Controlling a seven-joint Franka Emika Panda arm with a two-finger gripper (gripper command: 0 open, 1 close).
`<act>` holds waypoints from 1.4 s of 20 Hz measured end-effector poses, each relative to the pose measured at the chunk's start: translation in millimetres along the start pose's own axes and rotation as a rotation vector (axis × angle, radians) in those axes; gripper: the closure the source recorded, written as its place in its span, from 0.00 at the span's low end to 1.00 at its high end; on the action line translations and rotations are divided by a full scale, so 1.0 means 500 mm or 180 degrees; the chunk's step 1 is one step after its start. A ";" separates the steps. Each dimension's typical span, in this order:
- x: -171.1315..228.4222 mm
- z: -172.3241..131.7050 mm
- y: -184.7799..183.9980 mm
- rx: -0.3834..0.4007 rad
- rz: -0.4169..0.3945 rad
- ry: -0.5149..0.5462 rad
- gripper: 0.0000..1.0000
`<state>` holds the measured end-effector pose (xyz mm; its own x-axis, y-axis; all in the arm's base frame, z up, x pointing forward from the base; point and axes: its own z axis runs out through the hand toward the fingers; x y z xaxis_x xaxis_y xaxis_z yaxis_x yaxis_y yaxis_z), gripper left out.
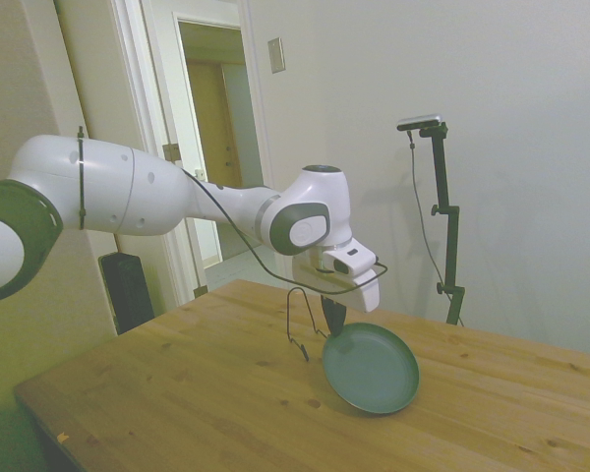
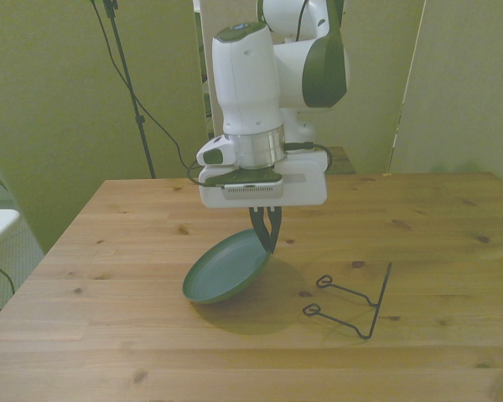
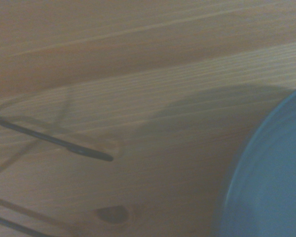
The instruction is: Load the plate
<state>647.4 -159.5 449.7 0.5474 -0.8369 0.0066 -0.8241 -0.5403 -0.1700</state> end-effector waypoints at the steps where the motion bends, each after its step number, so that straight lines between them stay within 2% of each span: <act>1: -0.004 -0.011 0.000 0.0016 -0.0004 -0.0004 1.00; 14: -0.074 -0.155 -0.049 0.0376 -0.0196 -0.0203 1.00; 22: -0.106 -0.168 -0.071 0.0610 -0.0455 -0.0519 1.00; 28: -0.087 -0.194 -0.038 0.0871 -0.0638 -0.0733 1.00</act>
<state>625.0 -121.2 548.4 0.7371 -0.6591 -0.1491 -0.6456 -0.6216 -0.4438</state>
